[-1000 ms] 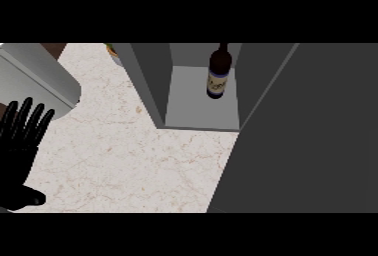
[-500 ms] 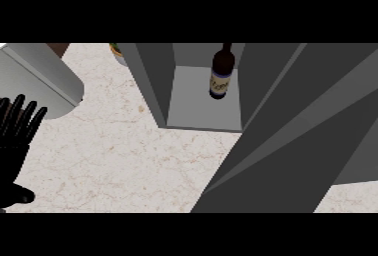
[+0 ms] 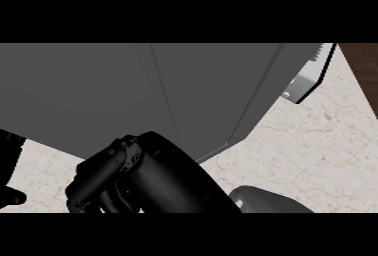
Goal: Pick up the wine, place it into the cabinet and close the cabinet
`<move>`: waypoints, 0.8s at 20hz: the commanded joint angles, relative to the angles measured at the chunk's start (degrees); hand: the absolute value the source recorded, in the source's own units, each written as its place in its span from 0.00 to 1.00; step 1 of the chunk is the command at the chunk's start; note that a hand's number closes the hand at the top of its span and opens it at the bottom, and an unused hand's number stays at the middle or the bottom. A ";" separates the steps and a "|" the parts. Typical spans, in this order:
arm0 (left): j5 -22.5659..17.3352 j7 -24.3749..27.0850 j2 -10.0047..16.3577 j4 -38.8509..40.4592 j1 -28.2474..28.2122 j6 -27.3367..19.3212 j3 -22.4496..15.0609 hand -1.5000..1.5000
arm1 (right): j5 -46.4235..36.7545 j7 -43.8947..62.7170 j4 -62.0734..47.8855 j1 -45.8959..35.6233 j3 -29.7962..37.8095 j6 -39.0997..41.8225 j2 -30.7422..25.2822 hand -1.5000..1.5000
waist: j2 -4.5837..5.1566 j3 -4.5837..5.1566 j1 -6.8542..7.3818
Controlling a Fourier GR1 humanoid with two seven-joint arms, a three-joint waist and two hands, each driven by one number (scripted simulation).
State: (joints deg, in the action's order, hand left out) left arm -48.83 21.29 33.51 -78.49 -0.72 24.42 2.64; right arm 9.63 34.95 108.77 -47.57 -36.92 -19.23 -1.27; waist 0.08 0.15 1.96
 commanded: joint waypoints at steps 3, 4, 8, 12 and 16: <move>-2.11 -2.81 2.22 0.48 -0.58 2.77 3.10 0.00 | 8.29 -6.55 -16.01 -11.03 4.25 -3.18 1.23 1.00 | 0.03 -0.10 -0.36; -1.05 -2.25 1.25 0.91 -0.69 1.98 2.66 0.00 | 9.69 -7.20 -19.24 -14.24 7.84 -2.11 1.24 1.00 | 0.10 -0.09 -0.24; 3.36 0.87 -2.23 5.96 2.12 2.70 2.37 0.00 | 13.24 -13.35 -23.64 -10.77 7.59 -0.30 1.26 1.00 | 0.15 -0.09 -1.11; 2.03 -1.56 -1.95 2.08 0.56 1.15 3.92 0.00 | 14.36 -13.28 -25.75 -6.63 13.50 6.69 -0.08 1.00 | 0.04 -0.15 -1.42; 1.89 -3.02 -0.06 3.33 1.45 3.61 6.26 0.00 | 10.95 -17.27 -30.09 -5.77 13.69 5.73 0.73 1.00 | -0.02 -0.14 -1.51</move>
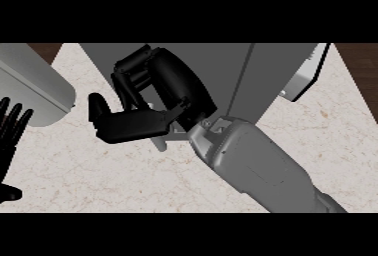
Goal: Pick up the wine, place it into the cabinet and close the cabinet
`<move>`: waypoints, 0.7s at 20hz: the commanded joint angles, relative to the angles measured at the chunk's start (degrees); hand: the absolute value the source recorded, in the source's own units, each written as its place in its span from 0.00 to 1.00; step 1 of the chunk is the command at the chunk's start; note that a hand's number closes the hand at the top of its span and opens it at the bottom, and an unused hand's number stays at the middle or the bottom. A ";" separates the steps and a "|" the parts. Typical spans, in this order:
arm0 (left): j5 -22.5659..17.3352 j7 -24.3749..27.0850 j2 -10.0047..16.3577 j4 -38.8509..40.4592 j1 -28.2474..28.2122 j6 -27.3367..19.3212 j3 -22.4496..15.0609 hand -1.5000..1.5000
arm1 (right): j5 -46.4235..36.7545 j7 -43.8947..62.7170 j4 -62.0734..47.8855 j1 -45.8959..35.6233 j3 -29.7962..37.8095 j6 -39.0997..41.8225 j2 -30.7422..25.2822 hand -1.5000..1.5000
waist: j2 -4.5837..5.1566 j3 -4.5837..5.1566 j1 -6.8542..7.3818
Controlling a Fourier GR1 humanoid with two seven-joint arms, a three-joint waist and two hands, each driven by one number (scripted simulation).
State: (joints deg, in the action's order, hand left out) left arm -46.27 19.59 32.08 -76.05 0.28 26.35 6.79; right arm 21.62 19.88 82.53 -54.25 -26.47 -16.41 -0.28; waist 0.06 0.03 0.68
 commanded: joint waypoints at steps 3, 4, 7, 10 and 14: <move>0.24 -1.17 -1.84 -0.78 1.35 -0.57 1.36 0.00 | -1.48 -4.55 -10.58 -2.20 5.32 4.50 0.26 1.00 | 0.04 -0.02 -0.02; -0.18 -0.51 -0.23 5.17 2.95 3.39 2.71 0.00 | -1.25 -6.09 -10.64 -0.41 6.66 7.88 -1.17 1.00 | 0.14 0.00 -0.36; -0.60 -1.97 -0.43 1.21 1.39 2.50 2.03 0.00 | -3.05 -11.16 -15.00 2.36 5.44 10.28 -1.65 1.00 | 0.22 -0.02 0.17; -0.78 -2.09 -0.50 3.49 3.61 2.60 2.61 0.00 | -1.49 -9.36 -16.63 -2.65 10.09 11.41 -3.31 1.00 | 0.33 0.01 0.06; 0.24 -1.36 -0.19 2.83 1.76 3.75 2.86 0.00 | -2.17 -11.54 -18.51 -2.28 10.48 14.84 -5.77 1.00 | 0.44 0.02 0.30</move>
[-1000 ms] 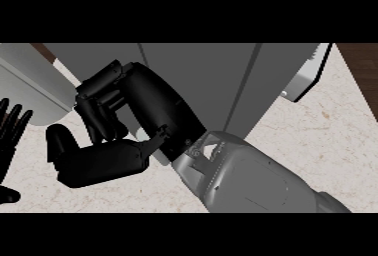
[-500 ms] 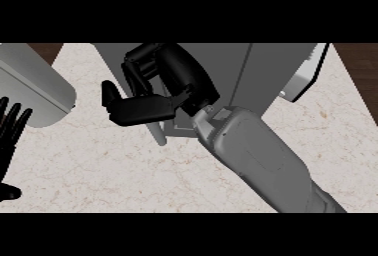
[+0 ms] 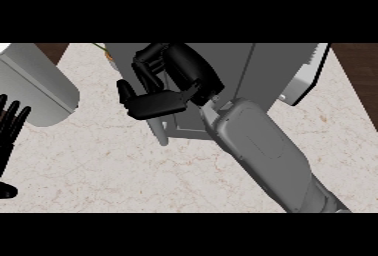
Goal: Pick up the wine, place it into the cabinet and close the cabinet
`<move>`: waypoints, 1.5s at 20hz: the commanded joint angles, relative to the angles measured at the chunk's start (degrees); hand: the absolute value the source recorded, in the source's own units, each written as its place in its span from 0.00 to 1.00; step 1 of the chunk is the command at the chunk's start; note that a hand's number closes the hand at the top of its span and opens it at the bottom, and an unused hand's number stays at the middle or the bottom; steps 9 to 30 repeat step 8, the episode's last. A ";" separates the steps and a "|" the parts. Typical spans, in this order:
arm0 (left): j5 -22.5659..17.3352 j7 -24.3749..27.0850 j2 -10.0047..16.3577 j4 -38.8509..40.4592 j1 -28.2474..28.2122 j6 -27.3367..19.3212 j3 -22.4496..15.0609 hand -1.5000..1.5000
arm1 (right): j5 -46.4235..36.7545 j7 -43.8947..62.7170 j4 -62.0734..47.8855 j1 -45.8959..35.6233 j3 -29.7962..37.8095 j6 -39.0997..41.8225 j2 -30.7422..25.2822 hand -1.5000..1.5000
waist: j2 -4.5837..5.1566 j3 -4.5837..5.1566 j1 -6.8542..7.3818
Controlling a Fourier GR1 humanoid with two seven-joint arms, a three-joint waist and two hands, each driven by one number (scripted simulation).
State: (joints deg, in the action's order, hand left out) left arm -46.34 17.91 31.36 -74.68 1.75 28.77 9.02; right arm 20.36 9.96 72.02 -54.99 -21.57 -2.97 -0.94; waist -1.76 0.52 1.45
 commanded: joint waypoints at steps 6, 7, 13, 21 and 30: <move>0.08 -1.98 -1.37 -1.30 3.50 -2.31 -0.95 0.00 | -2.10 -4.10 -10.50 -1.08 5.80 0.64 -4.25 1.00 | 2.38 -0.51 -0.53; -1.54 -3.02 1.08 -1.13 1.56 1.06 0.00 0.00 | -1.48 -3.46 -11.24 -1.99 6.89 0.47 -4.31 1.00 | 2.34 -0.49 0.24; -0.10 -1.94 -0.78 -2.07 0.88 -0.03 -1.05 0.00 | -1.14 -2.15 -10.71 -2.29 6.86 0.66 -4.36 1.00 | 2.16 -0.49 0.04; -0.10 -1.94 -0.78 -2.07 0.88 -0.03 -1.05 0.00 | -1.14 -2.15 -10.71 -2.29 6.86 0.66 -4.36 1.00 | 2.16 -0.49 0.04; -0.10 -1.94 -0.78 -2.07 0.88 -0.03 -1.05 0.00 | -1.14 -2.15 -10.71 -2.29 6.86 0.66 -4.36 1.00 | 2.16 -0.49 0.04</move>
